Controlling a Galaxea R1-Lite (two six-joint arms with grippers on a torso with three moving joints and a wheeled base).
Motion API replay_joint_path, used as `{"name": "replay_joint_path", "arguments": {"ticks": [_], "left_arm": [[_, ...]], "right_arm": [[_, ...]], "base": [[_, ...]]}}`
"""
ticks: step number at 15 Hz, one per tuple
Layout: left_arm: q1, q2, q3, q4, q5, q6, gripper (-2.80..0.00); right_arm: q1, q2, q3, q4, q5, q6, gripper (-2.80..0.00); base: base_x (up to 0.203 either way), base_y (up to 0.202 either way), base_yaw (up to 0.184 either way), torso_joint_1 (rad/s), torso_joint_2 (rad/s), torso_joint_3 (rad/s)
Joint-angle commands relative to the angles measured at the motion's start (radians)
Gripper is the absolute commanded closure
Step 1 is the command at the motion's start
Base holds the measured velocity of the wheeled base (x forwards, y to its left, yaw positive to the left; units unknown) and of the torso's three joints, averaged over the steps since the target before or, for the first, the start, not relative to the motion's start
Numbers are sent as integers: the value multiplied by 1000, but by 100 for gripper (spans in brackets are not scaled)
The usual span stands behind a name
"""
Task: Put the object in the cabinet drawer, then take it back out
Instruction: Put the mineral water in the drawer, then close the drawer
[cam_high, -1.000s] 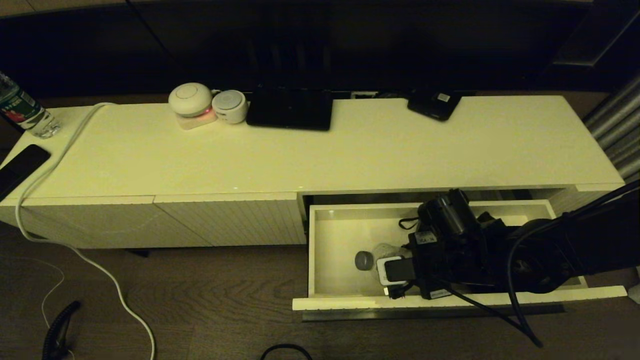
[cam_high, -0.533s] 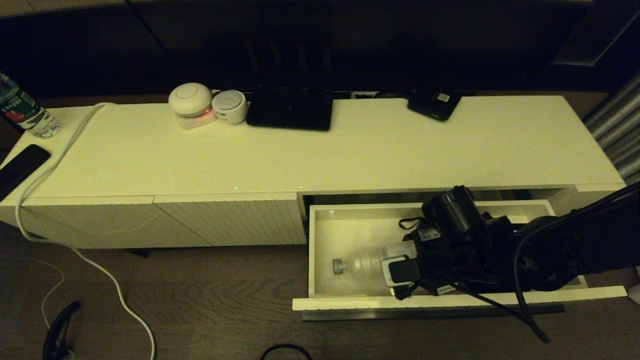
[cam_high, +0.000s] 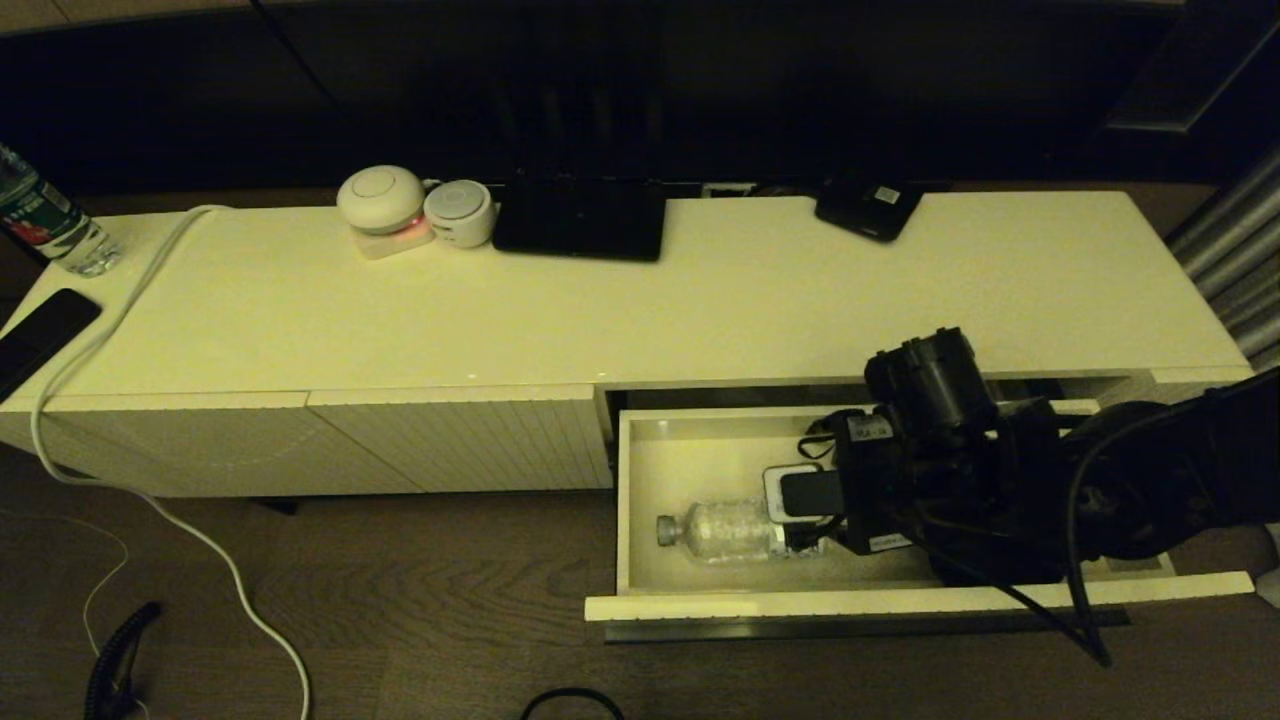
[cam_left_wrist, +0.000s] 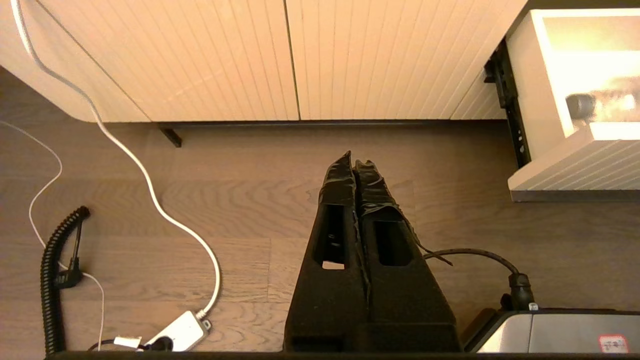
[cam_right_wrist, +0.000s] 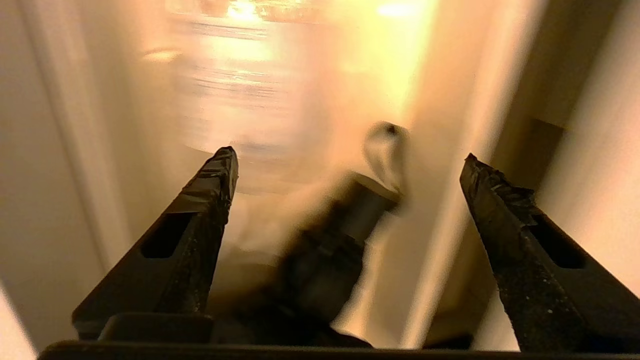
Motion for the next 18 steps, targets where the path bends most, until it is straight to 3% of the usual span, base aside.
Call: {"name": "replay_joint_path", "arguments": {"ticks": [1,7,8,12,15,18], "left_arm": [[0,-2,1,0,0,0,0],[0,-2,2,0,0,0,0],[0,-2,0,0,0,0,0],[0,-1,0,0,0,0,0],[0,-2,2,0,0,0,0],[0,-2,0,0,0,0,0]], "right_arm": [[-18,-116,9,5,2,-6,-280],[-56,-404,166,76,13,-2,-280],[-58,-456,189,123,25,-1,0],[-61,-646,328,304,133,12,0],[-61,-702,476,328,275,11,0],[-60,-676,550,325,352,9,0]], "base": [[0,0,0,0,0,0],[0,0,0,0,0,0],[0,0,0,0,0,0],[0,0,0,0,0,0],[0,0,0,0,0,0],[0,0,0,0,0,0]]}}
